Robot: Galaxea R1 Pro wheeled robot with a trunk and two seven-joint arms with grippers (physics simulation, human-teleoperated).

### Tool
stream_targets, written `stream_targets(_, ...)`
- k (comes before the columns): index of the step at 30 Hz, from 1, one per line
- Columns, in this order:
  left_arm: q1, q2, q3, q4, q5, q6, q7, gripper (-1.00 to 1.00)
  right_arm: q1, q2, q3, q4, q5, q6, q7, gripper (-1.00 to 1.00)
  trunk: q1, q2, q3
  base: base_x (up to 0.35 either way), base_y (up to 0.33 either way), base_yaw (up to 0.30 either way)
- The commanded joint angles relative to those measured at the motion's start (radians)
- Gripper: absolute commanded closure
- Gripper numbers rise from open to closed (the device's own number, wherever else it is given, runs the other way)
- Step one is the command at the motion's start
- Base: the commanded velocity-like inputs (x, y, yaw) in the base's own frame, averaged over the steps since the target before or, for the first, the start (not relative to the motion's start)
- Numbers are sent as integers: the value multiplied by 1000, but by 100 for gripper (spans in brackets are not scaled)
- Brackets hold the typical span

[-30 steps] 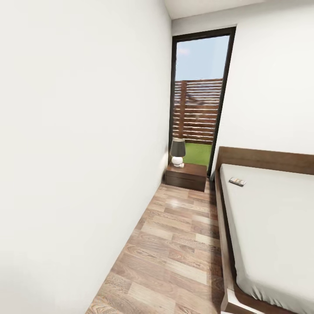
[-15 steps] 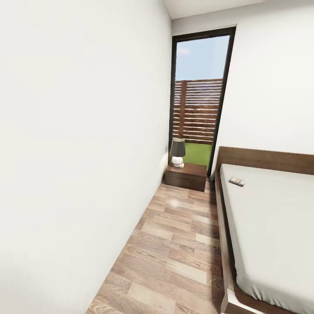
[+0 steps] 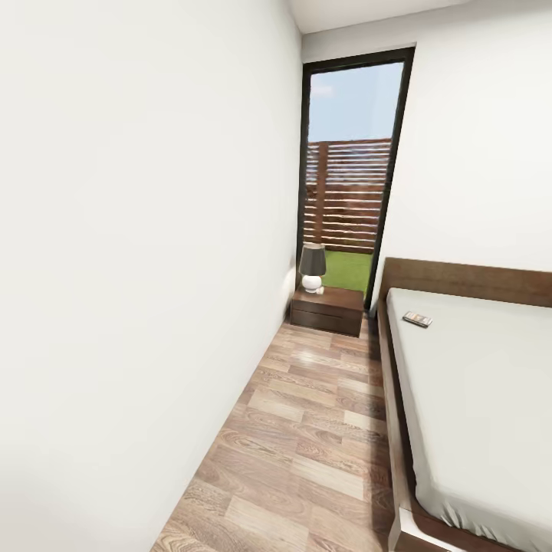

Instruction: In the bedroom, move the book from the bed onto either nightstand, and place the two sandals side by side next to the bed.

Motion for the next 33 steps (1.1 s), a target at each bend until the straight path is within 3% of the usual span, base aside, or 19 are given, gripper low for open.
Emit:
stream_targets(1, 0, 0, -8, 0, 10, -1, -3, -100, 0, 1, -5, -2, -7, 4, -4, -100, 0, -1, 0, 0, 0, 0)
stream_targets(14, 12, -1, -7, 0, 11, -42, 8, -100, 0, -1, -6, 30, -6, -24, -6, -100, 0, -1, 0, 73, 26, 0)
stream_targets(33, 13, -2, -9, -2, 9, -45, 10, -100, 0, 0, -7, 36, -9, -36, -11, -100, 0, -1, 0, 315, 74, 0)
